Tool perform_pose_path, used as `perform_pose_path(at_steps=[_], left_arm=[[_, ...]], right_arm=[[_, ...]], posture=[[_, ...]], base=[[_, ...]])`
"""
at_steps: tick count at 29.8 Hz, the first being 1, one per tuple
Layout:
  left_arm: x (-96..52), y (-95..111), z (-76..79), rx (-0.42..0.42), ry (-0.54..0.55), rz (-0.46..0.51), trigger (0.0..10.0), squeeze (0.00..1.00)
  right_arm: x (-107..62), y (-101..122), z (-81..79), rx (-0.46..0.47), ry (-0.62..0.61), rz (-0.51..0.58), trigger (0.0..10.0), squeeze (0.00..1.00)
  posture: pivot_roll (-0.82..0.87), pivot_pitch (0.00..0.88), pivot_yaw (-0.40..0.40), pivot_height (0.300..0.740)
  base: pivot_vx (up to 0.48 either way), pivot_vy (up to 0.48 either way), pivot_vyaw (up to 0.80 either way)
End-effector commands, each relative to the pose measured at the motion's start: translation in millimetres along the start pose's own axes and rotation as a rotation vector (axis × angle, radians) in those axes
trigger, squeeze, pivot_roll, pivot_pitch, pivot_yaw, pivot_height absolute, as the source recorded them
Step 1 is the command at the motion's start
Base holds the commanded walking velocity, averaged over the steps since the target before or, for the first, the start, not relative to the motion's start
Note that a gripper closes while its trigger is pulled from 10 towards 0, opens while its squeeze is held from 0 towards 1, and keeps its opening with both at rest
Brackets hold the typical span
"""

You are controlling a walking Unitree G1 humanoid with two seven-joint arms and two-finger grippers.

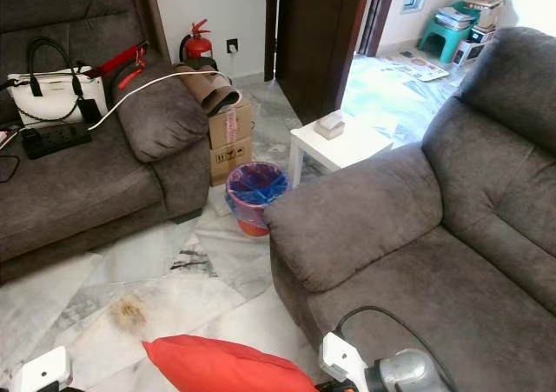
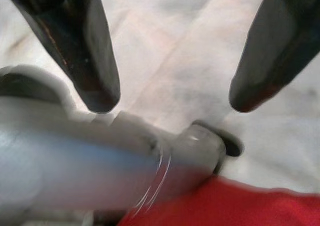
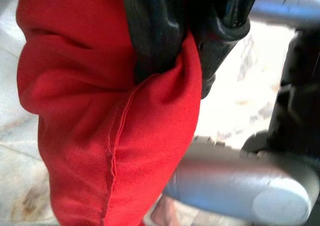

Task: Move the pillow to the sofa from floor

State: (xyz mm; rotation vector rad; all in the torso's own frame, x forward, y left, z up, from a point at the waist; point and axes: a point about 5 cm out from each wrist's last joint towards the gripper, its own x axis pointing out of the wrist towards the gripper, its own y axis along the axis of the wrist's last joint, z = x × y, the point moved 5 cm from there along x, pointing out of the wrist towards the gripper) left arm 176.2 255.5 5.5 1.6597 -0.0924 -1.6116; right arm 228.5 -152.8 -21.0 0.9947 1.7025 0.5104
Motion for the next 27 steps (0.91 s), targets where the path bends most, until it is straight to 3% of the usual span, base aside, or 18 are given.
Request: perform_pose_path(at_steps=[1,2,3,4,8,10,11,14,16,20,21,22,24,27], left_arm=[[-0.3,-26,-5.9,0.112,0.061,-0.16,10.0,1.0],[0.3,-30,-12.5,0.159,0.104,-0.193,10.0,0.65],[0.5,-31,-16.9,0.19,0.132,-0.211,10.0,0.65],[1.0,-31,-22.7,0.206,0.171,-0.219,10.0,0.0],[7.5,-19,-32.8,0.179,0.258,-0.128,10.0,0.0],[9.8,-10,-37.2,0.217,0.307,-0.084,10.0,0.0],[10.4,2,-43.4,0.194,0.367,-0.001,10.0,0.0],[9.2,22,-52.4,0.163,0.462,0.123,10.0,0.0],[7.5,49,-57.3,0.055,0.551,0.321,10.0,0.0],[-2.0,73,-70.5,-0.137,0.739,0.56,10.0,0.0],[-2.0,73,-70.5,-0.137,0.739,0.56,10.0,0.0],[-7.7,77,-77.4,-0.23,0.852,0.646,10.0,0.0],[-9.6,84,-80.1,-0.343,0.922,0.743,10.0,0.0],[-9.3,96,-78.2,-0.412,0.952,0.832,10.0,0.0]], right_arm=[[-3.9,1,0.0,-0.068,0.01,-0.038,10.0,0.0],[-3.5,4,4.6,-0.065,-0.024,-0.023,10.0,0.0],[-3.3,6,7.6,-0.062,-0.046,-0.013,10.0,0.0],[-2.7,9,9.7,-0.06,-0.062,0.006,10.0,0.0],[2.9,11,2.6,-0.071,-0.012,0.018,10.0,0.0],[8.7,15,12.4,-0.073,-0.108,0.041,10.0,0.0],[9.2,25,26.4,-0.051,-0.231,0.116,10.0,0.0],[7.7,33,38.6,0.006,-0.337,0.199,10.0,0.0],[7.2,38,44.2,0.065,-0.399,0.285,10.0,0.0],[-0.5,45,56.2,0.151,-0.535,0.433,10.0,0.0],[-0.5,45,56.2,0.151,-0.535,0.433,10.0,0.0],[-12.7,51,68.6,0.235,-0.657,0.555,10.0,0.0],[-24.5,56,78.8,0.322,-0.756,0.669,10.0,0.0],[-24.7,58,81.1,0.338,-0.795,0.698,10.0,0.0]], posture=[[0.25,0.114,-0.045,0.74],[0.25,0.115,-0.045,0.74],[0.25,0.115,-0.045,0.74],[0.25,0.115,-0.045,0.74],[0.25,0.119,-0.047,0.74],[0.25,0.12,-0.048,0.74],[0.25,0.121,-0.048,0.74],[0.25,0.12,-0.047,0.74],[0.25,0.121,-0.046,0.74],[0.26,0.123,-0.051,0.74],[0.26,0.123,-0.051,0.74],[0.25,0.124,-0.052,0.74],[0.25,0.124,-0.051,0.74],[0.25,0.123,-0.048,0.74]], base=[[0.0,0.0,0.0],[0.0,0.0,0.0],[0.0,0.0,0.0],[0.0,0.0,0.0],[0.0,0.0,0.0],[0.0,0.0,0.0],[0.0,0.0,0.0],[0.0,0.0,0.0],[0.0,0.0,0.0],[0.0,0.0,0.0],[0.0,0.0,0.0],[0.0,0.0,0.0],[0.0,0.0,0.0],[0.0,0.0,0.0]])
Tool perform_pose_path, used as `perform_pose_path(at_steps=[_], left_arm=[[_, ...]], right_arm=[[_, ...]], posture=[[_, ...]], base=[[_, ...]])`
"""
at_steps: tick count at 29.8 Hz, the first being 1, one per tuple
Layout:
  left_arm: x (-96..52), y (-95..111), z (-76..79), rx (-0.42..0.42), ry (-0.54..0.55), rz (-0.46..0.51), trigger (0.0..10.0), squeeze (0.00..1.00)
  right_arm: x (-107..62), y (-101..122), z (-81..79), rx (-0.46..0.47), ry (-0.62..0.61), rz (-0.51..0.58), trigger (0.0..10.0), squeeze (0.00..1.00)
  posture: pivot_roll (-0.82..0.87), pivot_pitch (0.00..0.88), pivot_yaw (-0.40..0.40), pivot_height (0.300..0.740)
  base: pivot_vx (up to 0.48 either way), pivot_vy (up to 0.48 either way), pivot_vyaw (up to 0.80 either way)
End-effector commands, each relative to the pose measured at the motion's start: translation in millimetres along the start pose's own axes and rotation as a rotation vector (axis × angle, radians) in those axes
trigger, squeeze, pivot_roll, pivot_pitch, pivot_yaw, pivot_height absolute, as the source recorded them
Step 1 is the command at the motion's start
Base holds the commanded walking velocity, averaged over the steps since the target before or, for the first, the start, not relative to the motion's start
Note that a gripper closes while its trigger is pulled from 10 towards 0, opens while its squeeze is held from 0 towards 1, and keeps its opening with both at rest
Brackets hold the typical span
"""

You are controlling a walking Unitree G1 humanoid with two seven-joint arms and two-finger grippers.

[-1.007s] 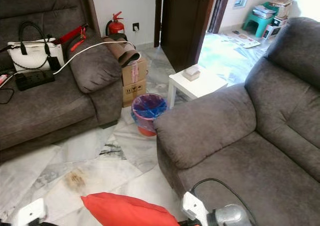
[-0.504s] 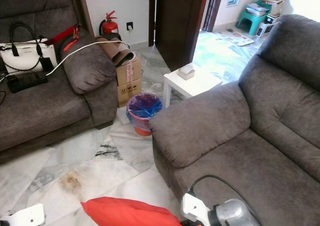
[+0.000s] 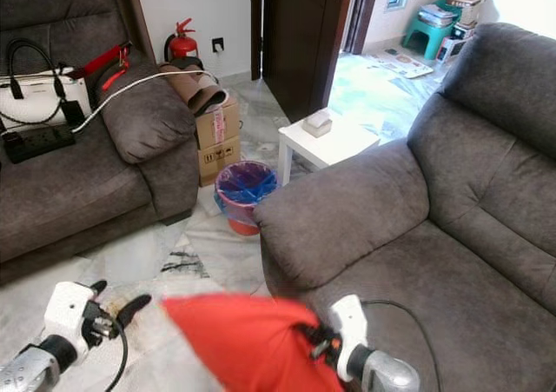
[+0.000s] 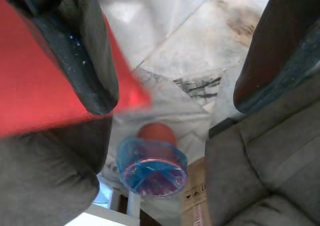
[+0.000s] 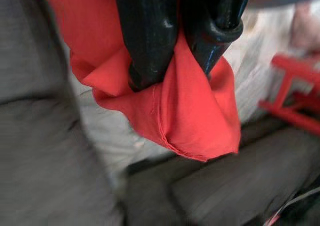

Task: Move the pillow to the sofa from floor

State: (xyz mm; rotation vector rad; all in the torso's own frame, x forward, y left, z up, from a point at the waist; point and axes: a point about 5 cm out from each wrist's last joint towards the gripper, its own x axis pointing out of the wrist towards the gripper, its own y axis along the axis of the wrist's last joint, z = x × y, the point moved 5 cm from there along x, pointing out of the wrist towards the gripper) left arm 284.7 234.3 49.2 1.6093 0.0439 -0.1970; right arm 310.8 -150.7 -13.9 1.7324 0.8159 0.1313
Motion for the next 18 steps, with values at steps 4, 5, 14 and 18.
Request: perform_pose_path(at_steps=[4,5,14,18], left_arm=[[3.6,15,7.9,-0.049,0.061,0.078,10.0,0.0],[3.8,15,8.1,-0.045,0.067,0.078,10.0,0.0],[4.4,20,3.4,-0.058,0.133,0.111,10.0,0.0],[2.8,20,-1.0,-0.058,0.145,0.111,10.0,0.0]], right_arm=[[9.7,25,-3.2,0.003,-0.023,0.125,10.0,0.0],[10.2,25,-2.6,0.007,-0.033,0.129,10.0,0.0],[19.1,18,-4.4,0.063,-0.12,0.129,10.0,0.0],[20.0,19,-5.2,0.077,-0.123,0.141,10.0,0.0]], posture=[[0.25,0.122,-0.049,0.74],[0.25,0.122,-0.049,0.74],[0.25,0.122,-0.05,0.74],[0.25,0.123,-0.05,0.74]], base=[[0.0,0.0,0.0],[0.0,0.0,0.0],[0.0,0.0,0.0],[0.0,0.0,0.0]])
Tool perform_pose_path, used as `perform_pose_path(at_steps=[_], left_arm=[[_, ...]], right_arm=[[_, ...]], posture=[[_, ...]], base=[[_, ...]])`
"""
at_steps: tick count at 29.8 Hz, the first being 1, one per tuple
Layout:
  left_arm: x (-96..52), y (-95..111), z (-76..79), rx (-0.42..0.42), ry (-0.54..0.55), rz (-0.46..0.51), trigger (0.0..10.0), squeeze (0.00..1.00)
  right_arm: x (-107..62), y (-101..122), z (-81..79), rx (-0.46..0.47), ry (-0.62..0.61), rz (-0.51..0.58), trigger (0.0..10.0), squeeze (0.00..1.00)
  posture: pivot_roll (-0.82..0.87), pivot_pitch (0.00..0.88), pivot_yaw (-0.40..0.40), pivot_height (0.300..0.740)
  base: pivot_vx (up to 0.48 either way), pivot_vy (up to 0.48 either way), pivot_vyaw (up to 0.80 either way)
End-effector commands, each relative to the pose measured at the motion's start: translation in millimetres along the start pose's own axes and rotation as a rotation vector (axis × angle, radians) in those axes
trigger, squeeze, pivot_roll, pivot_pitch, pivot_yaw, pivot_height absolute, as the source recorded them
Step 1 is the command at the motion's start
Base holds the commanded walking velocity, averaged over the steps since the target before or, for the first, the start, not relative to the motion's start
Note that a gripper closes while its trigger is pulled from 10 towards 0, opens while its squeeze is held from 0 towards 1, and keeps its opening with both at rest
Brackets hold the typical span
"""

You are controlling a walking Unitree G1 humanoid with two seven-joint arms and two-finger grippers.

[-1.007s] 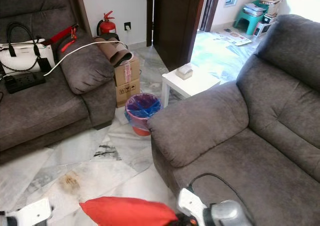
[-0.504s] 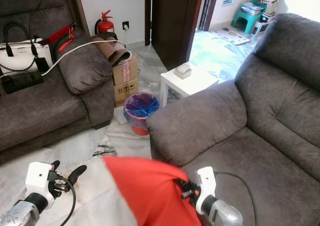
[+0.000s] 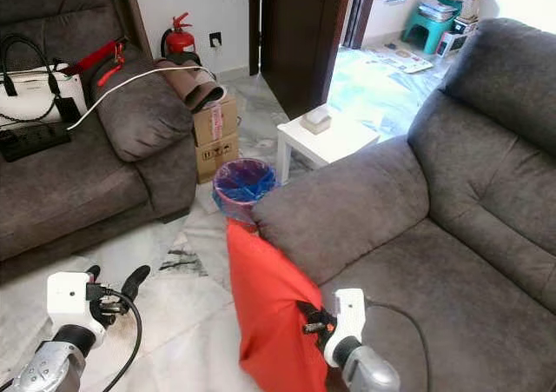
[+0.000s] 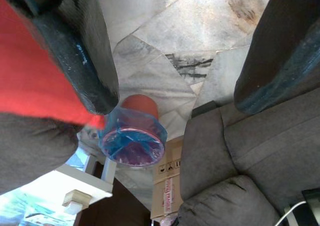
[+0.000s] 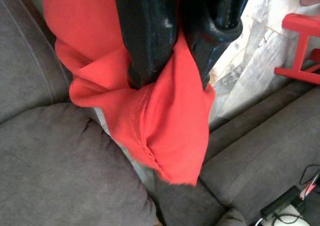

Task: Move the pillow to the sofa from floor

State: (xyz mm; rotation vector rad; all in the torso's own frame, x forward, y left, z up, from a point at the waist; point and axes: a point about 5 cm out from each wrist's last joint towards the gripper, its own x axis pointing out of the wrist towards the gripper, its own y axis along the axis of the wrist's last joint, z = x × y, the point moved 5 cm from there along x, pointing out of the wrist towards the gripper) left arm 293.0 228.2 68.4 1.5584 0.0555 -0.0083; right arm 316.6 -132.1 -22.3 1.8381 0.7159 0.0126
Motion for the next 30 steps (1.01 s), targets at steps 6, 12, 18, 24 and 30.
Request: perform_pose_path(at_steps=[6,12,18,24,30], left_arm=[[-1.5,0.6,-5.7,0.001,0.019,0.001,10.0,0.0],[-0.5,1.4,-4.0,0.004,0.011,0.003,10.0,0.0],[-0.7,-0.9,-1.3,0.024,-0.018,-0.01,10.0,0.0],[-0.9,-1.7,0.9,0.034,-0.031,-0.015,10.0,0.0],[-0.2,-1.6,1.9,0.033,-0.035,-0.014,10.0,0.0]], right_arm=[[4.9,28.3,1.0,-0.021,-0.007,0.11,10.0,0.0],[5.0,27.7,1.1,-0.022,-0.007,0.105,10.0,0.0],[5.6,21.4,-4.1,-0.047,0.018,0.078,10.0,0.0],[4.0,21.4,-1.4,-0.033,0.009,0.083,10.0,0.0],[3.7,22.1,-0.5,-0.038,0.008,0.082,10.0,0.0]], posture=[[0.25,0.122,-0.051,0.74],[0.24,0.122,-0.051,0.74],[0.24,0.122,-0.052,0.74],[0.24,0.122,-0.052,0.74],[0.24,0.122,-0.055,0.74]], base=[[0.0,0.0,0.0],[0.0,0.0,0.0],[0.0,0.0,0.0],[-0.162,0.0,0.0],[-0.244,0.0,0.0]])
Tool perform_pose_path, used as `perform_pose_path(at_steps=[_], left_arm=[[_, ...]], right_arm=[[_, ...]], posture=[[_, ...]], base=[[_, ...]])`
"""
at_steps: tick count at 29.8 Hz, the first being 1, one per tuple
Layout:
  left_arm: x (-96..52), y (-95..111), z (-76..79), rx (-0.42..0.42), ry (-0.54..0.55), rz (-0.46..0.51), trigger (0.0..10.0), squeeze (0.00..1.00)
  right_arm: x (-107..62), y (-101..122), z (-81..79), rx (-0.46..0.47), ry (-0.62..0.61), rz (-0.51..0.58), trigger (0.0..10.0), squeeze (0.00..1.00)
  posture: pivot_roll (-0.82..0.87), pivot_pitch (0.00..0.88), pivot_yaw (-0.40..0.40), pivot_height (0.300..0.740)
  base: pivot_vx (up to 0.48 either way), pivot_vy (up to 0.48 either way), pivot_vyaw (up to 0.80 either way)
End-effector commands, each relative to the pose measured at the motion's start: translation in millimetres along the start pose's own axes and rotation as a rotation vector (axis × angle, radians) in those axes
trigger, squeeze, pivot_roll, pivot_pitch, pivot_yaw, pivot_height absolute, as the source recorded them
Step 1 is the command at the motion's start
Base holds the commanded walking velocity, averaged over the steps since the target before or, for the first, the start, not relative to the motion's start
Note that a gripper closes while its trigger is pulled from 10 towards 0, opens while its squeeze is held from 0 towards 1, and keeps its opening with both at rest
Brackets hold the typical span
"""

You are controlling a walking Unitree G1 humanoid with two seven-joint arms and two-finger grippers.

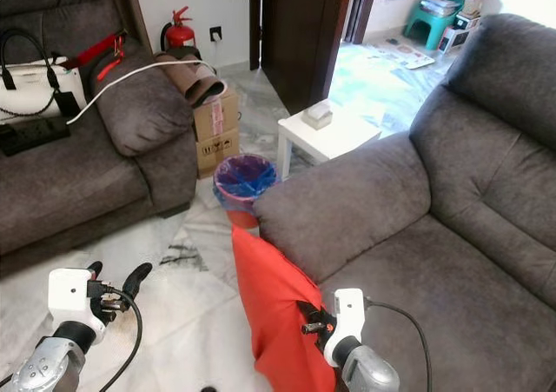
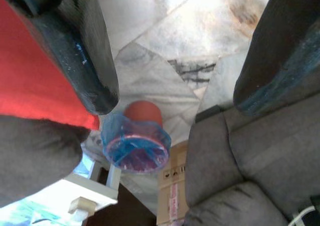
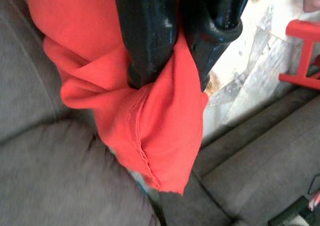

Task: Move the pillow to the sofa from floor

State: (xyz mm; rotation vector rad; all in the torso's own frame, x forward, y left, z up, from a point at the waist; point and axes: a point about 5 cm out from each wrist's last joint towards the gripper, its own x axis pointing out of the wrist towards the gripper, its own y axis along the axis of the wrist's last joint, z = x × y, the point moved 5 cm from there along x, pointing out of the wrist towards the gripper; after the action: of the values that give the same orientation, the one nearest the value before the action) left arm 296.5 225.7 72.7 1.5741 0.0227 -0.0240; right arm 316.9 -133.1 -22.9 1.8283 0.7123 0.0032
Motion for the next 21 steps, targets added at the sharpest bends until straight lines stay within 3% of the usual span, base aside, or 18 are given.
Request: perform_pose_path(at_steps=[1,6,18,21], left_arm=[[-3.5,-6.0,-0.2,0.019,-0.007,-0.026,10.0,0.0],[-3.7,-6.5,0.2,0.022,-0.01,-0.028,10.0,0.0],[-3.3,-8.5,-1.2,0.023,-0.002,-0.037,10.0,0.0],[-3.3,-8.4,-2.2,0.022,0.001,-0.037,10.0,0.0]], right_arm=[[3.6,22.1,-1.8,-0.031,0.018,0.086,10.0,0.0],[3.6,20.7,-2.1,-0.034,0.02,0.079,10.0,0.0],[2.3,20.5,4.2,-0.033,-0.022,0.075,10.0,0.0],[1.7,19.6,7.6,-0.028,-0.041,0.065,10.0,0.0]], posture=[[0.24,0.122,-0.055,0.74],[0.24,0.123,-0.056,0.74],[0.24,0.122,-0.059,0.74],[0.24,0.124,-0.06,0.74]], base=[[-0.24,0.0,0.0],[-0.243,0.0,0.0],[0.0,0.0,0.0],[0.0,0.0,-0.8]])
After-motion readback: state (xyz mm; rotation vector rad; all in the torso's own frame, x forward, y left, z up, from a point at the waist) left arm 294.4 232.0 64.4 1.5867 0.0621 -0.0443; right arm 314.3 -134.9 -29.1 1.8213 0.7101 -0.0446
